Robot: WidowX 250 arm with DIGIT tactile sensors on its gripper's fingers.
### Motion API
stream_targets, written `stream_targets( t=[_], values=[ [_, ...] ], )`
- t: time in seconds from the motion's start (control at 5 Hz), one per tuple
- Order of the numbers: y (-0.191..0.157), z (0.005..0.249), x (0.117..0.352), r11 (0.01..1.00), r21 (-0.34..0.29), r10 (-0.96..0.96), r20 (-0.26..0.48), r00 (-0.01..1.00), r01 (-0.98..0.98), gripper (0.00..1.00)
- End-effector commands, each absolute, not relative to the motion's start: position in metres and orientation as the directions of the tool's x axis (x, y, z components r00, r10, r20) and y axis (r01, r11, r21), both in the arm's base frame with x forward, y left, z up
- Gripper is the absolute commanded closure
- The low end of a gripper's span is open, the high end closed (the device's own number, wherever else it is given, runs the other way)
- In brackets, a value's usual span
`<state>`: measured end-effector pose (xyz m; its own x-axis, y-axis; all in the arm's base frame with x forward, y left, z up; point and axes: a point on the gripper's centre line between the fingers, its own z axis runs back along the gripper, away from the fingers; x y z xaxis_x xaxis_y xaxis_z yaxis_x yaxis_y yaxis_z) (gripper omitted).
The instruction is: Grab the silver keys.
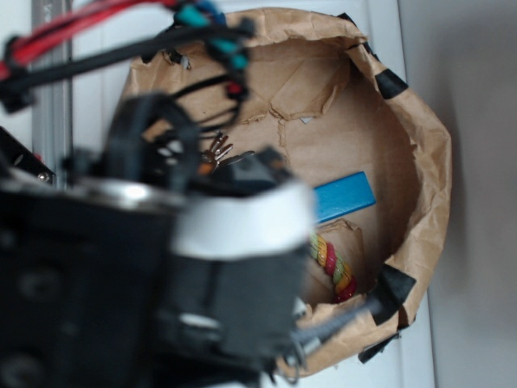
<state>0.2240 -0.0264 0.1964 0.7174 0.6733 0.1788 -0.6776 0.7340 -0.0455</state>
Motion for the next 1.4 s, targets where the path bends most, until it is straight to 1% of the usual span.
stream_targets(
  t=[0.0,0.2,0.4,1.2],
  values=[
    [0.007,0.182,0.230,0.442,0.002,0.868,0.250,0.429,-0.897,0.00],
    [0.022,0.166,0.234,0.310,0.079,0.916,0.244,0.319,-0.948,0.00],
    [0.036,0.139,0.238,0.191,0.131,0.943,0.252,0.219,-0.973,0.00],
    [0.036,0.139,0.238,0.191,0.131,0.943,0.252,0.219,-0.973,0.00]
  ],
)
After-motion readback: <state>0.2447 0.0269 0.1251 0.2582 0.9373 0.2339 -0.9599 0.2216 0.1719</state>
